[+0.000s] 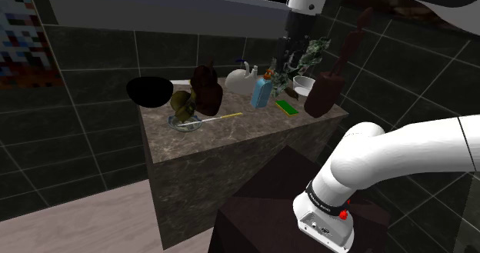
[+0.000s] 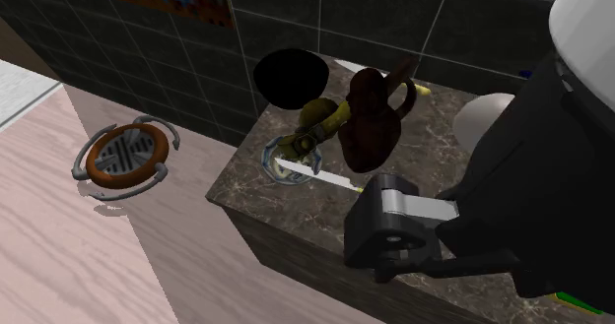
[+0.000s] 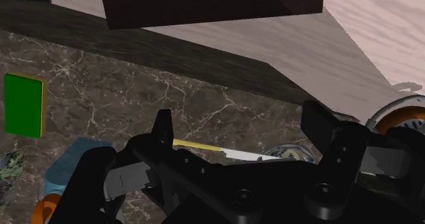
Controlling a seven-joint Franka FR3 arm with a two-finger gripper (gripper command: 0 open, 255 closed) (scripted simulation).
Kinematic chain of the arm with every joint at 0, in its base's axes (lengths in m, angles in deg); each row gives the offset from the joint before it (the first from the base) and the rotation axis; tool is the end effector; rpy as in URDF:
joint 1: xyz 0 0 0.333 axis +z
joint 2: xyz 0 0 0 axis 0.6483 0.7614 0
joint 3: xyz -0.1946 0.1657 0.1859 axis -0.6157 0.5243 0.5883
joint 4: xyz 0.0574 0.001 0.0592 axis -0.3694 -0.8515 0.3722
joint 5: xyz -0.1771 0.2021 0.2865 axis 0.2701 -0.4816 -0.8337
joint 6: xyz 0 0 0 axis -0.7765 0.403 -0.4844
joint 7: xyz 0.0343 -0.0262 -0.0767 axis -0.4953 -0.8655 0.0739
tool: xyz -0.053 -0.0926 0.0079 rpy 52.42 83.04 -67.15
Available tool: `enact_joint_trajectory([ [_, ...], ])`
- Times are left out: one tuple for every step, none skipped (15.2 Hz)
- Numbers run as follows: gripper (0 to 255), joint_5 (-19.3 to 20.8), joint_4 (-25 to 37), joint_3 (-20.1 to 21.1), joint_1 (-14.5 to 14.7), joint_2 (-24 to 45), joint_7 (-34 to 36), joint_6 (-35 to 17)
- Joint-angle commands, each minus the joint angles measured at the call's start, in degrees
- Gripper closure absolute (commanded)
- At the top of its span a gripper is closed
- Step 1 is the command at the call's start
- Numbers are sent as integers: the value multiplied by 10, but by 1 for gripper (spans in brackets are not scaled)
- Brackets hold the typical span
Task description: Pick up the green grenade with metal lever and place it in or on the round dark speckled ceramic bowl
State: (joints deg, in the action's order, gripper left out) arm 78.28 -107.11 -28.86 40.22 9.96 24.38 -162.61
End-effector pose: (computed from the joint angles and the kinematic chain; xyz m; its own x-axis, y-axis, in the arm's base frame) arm 0.3036 -0.0153 0.6049 0.9985 -0.0384 -0.0400 -0.0377 -0.9991 0.0173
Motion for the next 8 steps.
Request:
enact_joint_trajectory([
  [0, 0, 0, 0, 0, 0, 0, 0],
  [0, -9, -9, -1, -2, 9, 10, -22],
  [0, -19, -17, -3, -3, 19, 19, -43],
  [0, -28, -24, -4, -4, 30, 28, -65],
  [0, -38, -31, -5, -5, 42, 37, -87],
  [0, -47, -37, -7, -5, 54, 45, -109],
  [0, -57, -42, -8, -6, 67, 52, -131],
  [0, -67, -47, -9, -6, 80, 59, -153],
])
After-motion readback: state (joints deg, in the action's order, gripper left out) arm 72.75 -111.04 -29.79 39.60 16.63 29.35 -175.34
